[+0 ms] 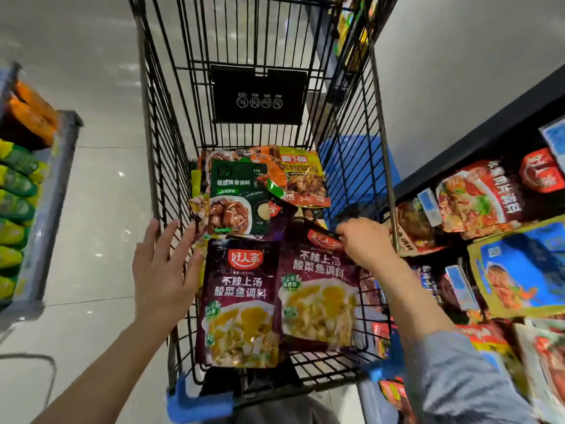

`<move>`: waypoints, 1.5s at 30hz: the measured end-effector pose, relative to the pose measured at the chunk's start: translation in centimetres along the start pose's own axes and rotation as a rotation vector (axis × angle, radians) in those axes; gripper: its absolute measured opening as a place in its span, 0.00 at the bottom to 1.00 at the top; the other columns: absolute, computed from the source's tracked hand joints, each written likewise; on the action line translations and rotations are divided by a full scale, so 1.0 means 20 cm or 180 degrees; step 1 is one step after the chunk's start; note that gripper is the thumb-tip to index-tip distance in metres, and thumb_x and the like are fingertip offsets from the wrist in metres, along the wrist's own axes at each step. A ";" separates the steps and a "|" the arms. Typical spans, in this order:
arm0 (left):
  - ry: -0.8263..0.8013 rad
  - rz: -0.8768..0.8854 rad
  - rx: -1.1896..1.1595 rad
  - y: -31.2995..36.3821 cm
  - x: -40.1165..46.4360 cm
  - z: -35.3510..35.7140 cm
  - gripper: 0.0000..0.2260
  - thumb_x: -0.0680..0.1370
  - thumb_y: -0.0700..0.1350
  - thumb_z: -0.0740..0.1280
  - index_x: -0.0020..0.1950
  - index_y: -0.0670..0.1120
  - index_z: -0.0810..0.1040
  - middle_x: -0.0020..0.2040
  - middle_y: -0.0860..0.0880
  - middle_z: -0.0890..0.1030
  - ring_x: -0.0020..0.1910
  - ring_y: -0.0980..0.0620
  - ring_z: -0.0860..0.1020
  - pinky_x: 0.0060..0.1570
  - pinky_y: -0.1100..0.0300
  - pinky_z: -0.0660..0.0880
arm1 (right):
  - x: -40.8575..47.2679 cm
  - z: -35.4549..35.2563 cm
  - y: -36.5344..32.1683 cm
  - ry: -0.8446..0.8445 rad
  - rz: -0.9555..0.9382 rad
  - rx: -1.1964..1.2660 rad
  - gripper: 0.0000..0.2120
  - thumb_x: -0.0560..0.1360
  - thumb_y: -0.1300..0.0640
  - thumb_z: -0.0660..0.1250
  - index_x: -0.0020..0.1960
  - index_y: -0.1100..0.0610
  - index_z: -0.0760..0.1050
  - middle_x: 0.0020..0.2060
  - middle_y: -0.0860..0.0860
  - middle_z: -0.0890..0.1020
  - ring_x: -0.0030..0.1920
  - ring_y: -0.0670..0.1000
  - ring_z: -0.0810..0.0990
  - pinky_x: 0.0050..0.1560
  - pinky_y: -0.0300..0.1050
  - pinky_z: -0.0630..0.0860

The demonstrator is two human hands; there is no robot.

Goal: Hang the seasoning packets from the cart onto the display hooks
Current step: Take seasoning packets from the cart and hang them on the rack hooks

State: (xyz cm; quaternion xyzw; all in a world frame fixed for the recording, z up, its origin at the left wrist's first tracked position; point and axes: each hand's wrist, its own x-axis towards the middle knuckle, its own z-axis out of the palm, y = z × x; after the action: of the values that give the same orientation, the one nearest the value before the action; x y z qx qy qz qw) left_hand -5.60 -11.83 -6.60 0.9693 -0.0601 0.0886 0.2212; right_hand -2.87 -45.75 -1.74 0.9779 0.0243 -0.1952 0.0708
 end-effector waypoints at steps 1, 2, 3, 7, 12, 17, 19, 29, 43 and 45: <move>0.0045 0.0081 0.0041 0.00 0.00 0.00 0.22 0.81 0.53 0.54 0.70 0.45 0.72 0.69 0.39 0.72 0.74 0.39 0.59 0.67 0.35 0.63 | 0.07 0.06 -0.02 -0.0220 -0.0041 -0.0216 0.09 0.76 0.64 0.59 0.52 0.56 0.75 0.47 0.53 0.80 0.50 0.56 0.78 0.40 0.45 0.71; 0.0086 0.0179 0.0066 -0.01 0.00 0.01 0.21 0.81 0.52 0.55 0.70 0.44 0.72 0.68 0.38 0.72 0.73 0.38 0.60 0.65 0.34 0.64 | 0.13 0.13 -0.04 -0.0466 -0.0045 -0.0306 0.10 0.76 0.66 0.59 0.53 0.56 0.75 0.48 0.53 0.80 0.50 0.55 0.78 0.41 0.46 0.70; 0.0112 0.0258 0.0068 -0.02 0.00 0.01 0.20 0.81 0.51 0.55 0.70 0.44 0.72 0.68 0.38 0.72 0.73 0.37 0.60 0.65 0.34 0.64 | 0.18 0.20 -0.05 -0.0674 -0.0040 -0.0323 0.11 0.76 0.66 0.59 0.54 0.55 0.74 0.49 0.53 0.80 0.50 0.55 0.78 0.42 0.47 0.71; 0.0093 0.0203 0.0048 -0.01 -0.01 0.01 0.20 0.80 0.49 0.56 0.72 0.46 0.69 0.69 0.40 0.71 0.74 0.39 0.59 0.66 0.34 0.63 | 0.33 0.41 -0.06 -0.0856 0.0039 -0.0024 0.09 0.77 0.60 0.61 0.55 0.55 0.75 0.46 0.53 0.80 0.47 0.56 0.79 0.44 0.50 0.75; 0.0009 0.0095 0.0104 0.00 -0.01 0.01 0.20 0.80 0.49 0.57 0.71 0.45 0.69 0.70 0.41 0.71 0.75 0.40 0.58 0.66 0.34 0.63 | 0.55 0.35 -0.03 0.0231 0.0036 0.0206 0.13 0.76 0.61 0.60 0.60 0.58 0.72 0.49 0.57 0.79 0.49 0.59 0.78 0.43 0.50 0.72; -0.0025 0.0207 0.0277 0.02 0.00 0.01 0.20 0.79 0.49 0.58 0.71 0.48 0.68 0.70 0.43 0.70 0.75 0.39 0.57 0.65 0.33 0.63 | 0.91 0.34 -0.14 -0.0148 0.0196 0.0797 0.12 0.79 0.56 0.58 0.58 0.61 0.71 0.48 0.59 0.79 0.47 0.60 0.78 0.37 0.48 0.70; -0.0027 0.0162 0.0319 0.02 0.01 0.00 0.20 0.78 0.48 0.59 0.71 0.48 0.68 0.71 0.44 0.70 0.75 0.39 0.57 0.65 0.33 0.63 | 1.00 0.34 -0.18 -0.0728 0.0390 0.1066 0.14 0.80 0.52 0.57 0.57 0.61 0.72 0.52 0.59 0.79 0.50 0.60 0.78 0.41 0.47 0.68; -0.0022 0.0072 0.0388 0.03 0.00 0.00 0.21 0.79 0.49 0.58 0.72 0.51 0.66 0.72 0.47 0.68 0.75 0.41 0.58 0.66 0.34 0.62 | 0.91 0.15 -0.30 -0.0463 0.0635 0.2369 0.08 0.75 0.55 0.66 0.43 0.60 0.78 0.38 0.53 0.79 0.43 0.56 0.78 0.41 0.44 0.70; 0.0008 0.0135 0.0088 0.00 0.00 0.01 0.21 0.79 0.53 0.55 0.73 0.53 0.64 0.69 0.43 0.73 0.75 0.41 0.58 0.67 0.36 0.61 | 0.05 -0.59 -0.26 0.1717 0.0159 0.2539 0.09 0.78 0.57 0.63 0.48 0.61 0.79 0.43 0.51 0.78 0.47 0.50 0.75 0.50 0.46 0.68; -0.0101 0.0095 0.0127 0.00 0.00 0.00 0.22 0.79 0.54 0.54 0.72 0.51 0.67 0.69 0.42 0.73 0.75 0.41 0.56 0.68 0.38 0.59 | -0.04 -0.69 -0.19 0.1951 0.0154 0.2522 0.07 0.78 0.58 0.64 0.48 0.59 0.79 0.42 0.49 0.77 0.48 0.50 0.75 0.50 0.46 0.68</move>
State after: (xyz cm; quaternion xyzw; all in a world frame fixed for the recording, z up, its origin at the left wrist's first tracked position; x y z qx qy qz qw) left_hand -5.64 -11.81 -6.60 0.9738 -0.0763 0.0777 0.1995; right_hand 1.26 -39.99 10.75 0.9423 -0.0547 0.1086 -0.3119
